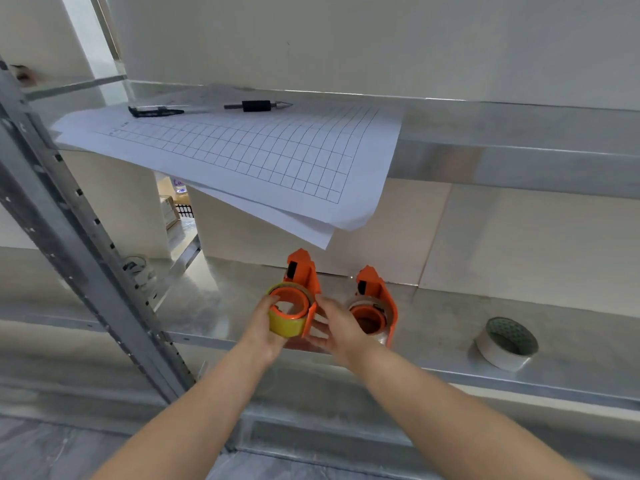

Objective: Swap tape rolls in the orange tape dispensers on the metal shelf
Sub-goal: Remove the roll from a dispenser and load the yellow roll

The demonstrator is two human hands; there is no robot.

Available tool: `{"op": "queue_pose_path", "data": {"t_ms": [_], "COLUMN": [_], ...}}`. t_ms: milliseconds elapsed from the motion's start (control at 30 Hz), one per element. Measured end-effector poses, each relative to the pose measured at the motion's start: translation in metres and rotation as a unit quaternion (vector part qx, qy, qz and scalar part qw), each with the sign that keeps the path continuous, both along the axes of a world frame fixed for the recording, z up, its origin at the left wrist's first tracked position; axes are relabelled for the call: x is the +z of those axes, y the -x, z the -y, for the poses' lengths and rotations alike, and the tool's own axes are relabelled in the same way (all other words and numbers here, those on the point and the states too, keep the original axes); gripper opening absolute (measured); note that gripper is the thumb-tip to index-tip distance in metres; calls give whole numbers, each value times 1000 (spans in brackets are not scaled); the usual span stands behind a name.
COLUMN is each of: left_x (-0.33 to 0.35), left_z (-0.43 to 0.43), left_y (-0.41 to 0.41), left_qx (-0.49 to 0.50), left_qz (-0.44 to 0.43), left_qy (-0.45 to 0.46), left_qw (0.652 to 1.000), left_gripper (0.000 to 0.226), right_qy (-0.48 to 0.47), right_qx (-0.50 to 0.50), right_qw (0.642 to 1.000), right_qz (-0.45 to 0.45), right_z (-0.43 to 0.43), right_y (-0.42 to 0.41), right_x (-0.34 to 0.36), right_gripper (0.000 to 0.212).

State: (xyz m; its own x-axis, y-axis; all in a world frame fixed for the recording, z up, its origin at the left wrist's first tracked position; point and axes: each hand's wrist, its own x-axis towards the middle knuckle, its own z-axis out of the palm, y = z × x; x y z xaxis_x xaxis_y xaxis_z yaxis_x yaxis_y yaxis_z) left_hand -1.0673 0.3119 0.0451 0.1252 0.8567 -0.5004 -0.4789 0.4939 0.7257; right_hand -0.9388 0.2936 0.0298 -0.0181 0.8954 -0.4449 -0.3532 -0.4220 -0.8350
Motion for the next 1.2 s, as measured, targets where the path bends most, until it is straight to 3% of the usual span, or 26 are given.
{"op": "queue_pose_path", "data": {"t_ms": [100, 133, 200, 233, 467, 667, 767, 900, 1033, 1200], "left_x": [-14, -20, -27, -30, -44, -49, -48, -38, -10, 15], "left_z": [-11, -17, -26, -31, -44, -42, -40, -40, -48, -40], "left_y": [2, 4, 10, 13, 26, 26, 28, 20, -21, -103], "left_qx": [-55, -88, -148, -163, -206, -194, -171, -116, -68, -165], "left_qz": [-134, -226, -413, -468, -606, -636, -626, -664, -596, -501], "left_qy": [18, 12, -15, -34, -87, -132, -119, -115, -255, -369], "left_qw": [989, 970, 899, 868, 763, 735, 751, 730, 758, 765], "left_gripper": [32, 43, 62, 66, 58, 52, 52, 57, 42, 50], "right_qy": [-10, -15, -22, -24, -23, -2, -5, -71, -114, -120], "right_qx": [-4, -9, -17, -19, -36, -37, -30, -25, -58, -172], "right_qw": [1000, 1000, 999, 999, 985, 971, 960, 939, 940, 914], "right_qz": [7, 6, 22, 38, 169, 238, 277, 336, 315, 349], "right_z": [-4, -6, -9, -11, -25, -25, -24, -20, -21, 7], "right_y": [1, 1, 4, 8, 29, 33, 31, 24, -8, -91], "right_x": [-9, -12, -15, -17, -30, -29, -25, -5, 26, 43], "right_gripper": [15, 14, 16, 17, 29, 35, 46, 42, 55, 53]}}
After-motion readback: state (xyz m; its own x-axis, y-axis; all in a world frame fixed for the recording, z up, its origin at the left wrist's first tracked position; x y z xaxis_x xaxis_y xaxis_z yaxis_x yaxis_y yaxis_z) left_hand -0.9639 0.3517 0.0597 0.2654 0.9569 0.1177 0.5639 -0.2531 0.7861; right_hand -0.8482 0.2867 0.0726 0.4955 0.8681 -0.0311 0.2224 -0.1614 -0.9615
